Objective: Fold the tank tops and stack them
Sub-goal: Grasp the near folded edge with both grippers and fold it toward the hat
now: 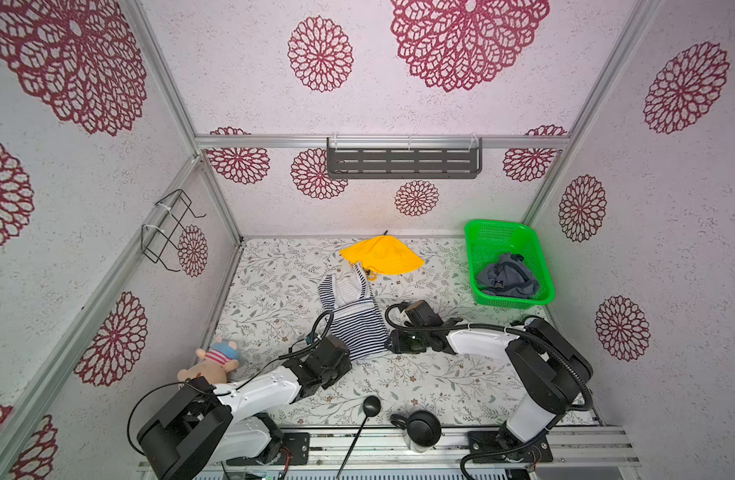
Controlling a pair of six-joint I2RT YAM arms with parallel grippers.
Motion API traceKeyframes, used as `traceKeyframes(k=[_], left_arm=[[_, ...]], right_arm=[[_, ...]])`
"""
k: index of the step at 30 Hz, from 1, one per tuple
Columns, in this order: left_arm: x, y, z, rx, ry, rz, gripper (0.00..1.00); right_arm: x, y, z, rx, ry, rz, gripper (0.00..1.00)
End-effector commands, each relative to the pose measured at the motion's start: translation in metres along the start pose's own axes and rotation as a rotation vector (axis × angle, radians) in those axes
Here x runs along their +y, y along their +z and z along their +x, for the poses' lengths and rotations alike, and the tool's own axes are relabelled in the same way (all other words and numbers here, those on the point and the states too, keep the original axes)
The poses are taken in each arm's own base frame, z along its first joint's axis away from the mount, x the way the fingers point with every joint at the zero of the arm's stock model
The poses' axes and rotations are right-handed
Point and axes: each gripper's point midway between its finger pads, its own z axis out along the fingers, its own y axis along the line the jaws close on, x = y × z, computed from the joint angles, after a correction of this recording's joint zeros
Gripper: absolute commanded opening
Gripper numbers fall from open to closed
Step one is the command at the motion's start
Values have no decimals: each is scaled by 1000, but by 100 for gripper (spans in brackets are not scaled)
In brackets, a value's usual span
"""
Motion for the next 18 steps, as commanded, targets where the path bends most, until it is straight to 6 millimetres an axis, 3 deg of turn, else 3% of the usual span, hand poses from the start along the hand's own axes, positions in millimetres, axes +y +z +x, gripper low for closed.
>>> traceKeyframes(k=[1, 6, 13, 16, 18], left_arm=[[-1, -1, -1, -8, 6, -14, 33], [-1, -2, -2, -12, 8, -16, 28], [-6, -7, -5, -18, 28, -20, 14], [-9, -13, -6, -18, 44, -27, 0], [-12, -17, -6, -19, 59, -37, 0]], right_arm=[[2, 5, 2, 1, 19, -1, 44], [5, 9, 0, -6, 23, -9, 36], [13, -2, -7, -19, 6, -1, 1], [16, -11, -7, -21, -8, 5, 0], [18, -17, -5, -20, -17, 7, 0]])
